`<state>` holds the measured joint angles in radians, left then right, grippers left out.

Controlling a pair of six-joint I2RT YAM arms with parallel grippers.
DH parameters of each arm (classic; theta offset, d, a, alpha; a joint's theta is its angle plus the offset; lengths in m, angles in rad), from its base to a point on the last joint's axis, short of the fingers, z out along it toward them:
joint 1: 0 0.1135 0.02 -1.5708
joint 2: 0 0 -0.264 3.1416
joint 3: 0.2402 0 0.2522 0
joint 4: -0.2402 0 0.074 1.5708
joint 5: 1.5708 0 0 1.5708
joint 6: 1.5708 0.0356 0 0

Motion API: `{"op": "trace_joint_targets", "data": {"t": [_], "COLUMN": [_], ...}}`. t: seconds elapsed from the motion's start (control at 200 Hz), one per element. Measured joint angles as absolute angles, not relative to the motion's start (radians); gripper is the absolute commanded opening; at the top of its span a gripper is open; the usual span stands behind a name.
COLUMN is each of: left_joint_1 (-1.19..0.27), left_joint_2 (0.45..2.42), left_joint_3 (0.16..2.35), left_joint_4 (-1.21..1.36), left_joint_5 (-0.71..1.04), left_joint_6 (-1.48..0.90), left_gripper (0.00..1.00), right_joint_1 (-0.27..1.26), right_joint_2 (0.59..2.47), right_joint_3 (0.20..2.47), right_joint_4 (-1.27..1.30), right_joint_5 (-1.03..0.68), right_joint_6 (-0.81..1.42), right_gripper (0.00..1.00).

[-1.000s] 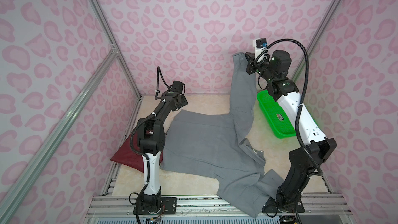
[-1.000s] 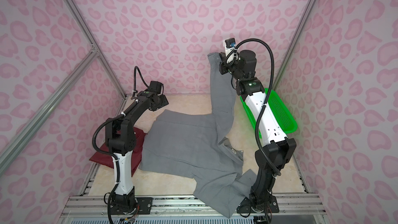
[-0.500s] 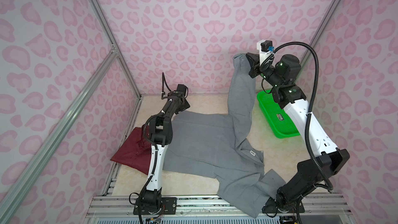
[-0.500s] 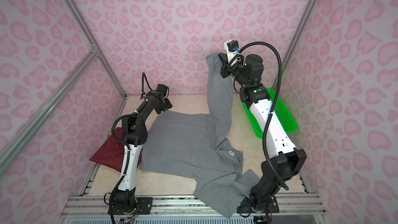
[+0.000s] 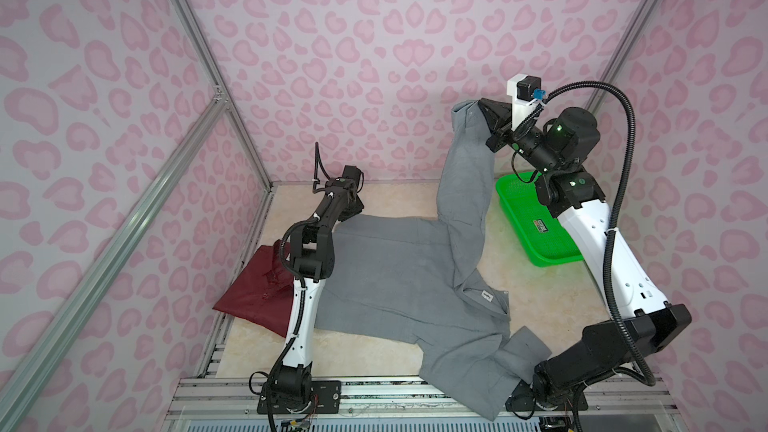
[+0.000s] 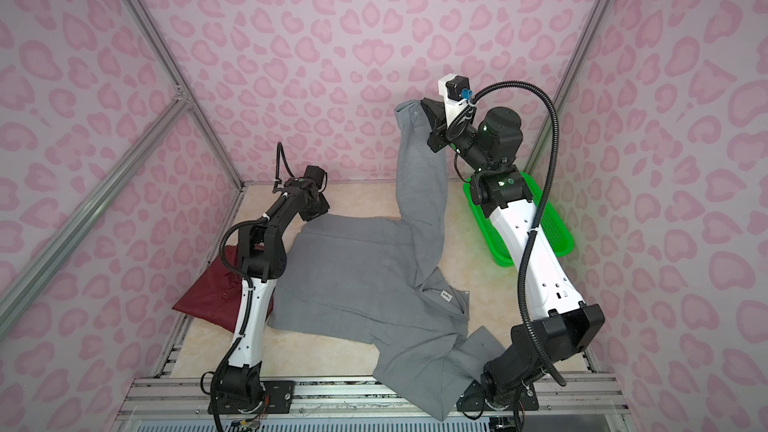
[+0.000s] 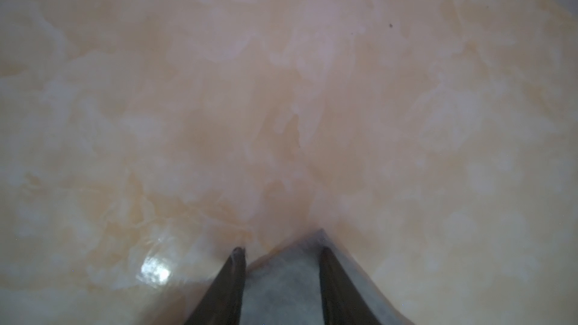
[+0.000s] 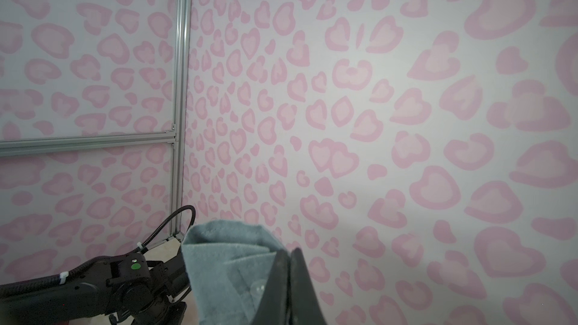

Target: Fold and stack the long sleeve shirts

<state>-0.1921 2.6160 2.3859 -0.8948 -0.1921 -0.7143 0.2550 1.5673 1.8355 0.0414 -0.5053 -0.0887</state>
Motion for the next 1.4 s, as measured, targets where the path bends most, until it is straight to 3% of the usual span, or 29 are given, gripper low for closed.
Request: {"op": "trace_joint_targets", "data": {"t": [0.195,0.421,0.691,1.036,1.402], "left_joint_1": [-0.185,-0.176,-0.172,-0.172,-0.173], "left_joint_2": [2.619,2.616,2.582,2.259,1.721], "left_joint_3": [2.387,2.387,2.325,1.766,1.219], "left_joint_4": [-0.883,-0.864,-0.832,-0.566,0.049], "left_joint_5": [-0.191,-0.171,-0.175,-0.235,-0.157], "left_joint_6": [-0.715,-0.715,-0.712,-0.691,-0.669], "left_gripper": [0.13,0.03,0.03,0.03,0.03], "right_joint_1": [0.249,0.208,0.159,0.157,0.168], "right_joint_2": [1.551,1.536,1.556,1.512,1.382], "right_joint_3": [1.832,1.830,1.830,1.759,1.552], "right_joint_4": [0.054,0.097,0.196,0.312,0.447], "right_joint_5": [-0.561,-0.626,-0.720,-0.802,-0.846], "right_joint_6": [-0.065,-0.007,0.120,0.222,0.374], "right_gripper": [0.00,0.00,0.00,0.00,0.00]}}
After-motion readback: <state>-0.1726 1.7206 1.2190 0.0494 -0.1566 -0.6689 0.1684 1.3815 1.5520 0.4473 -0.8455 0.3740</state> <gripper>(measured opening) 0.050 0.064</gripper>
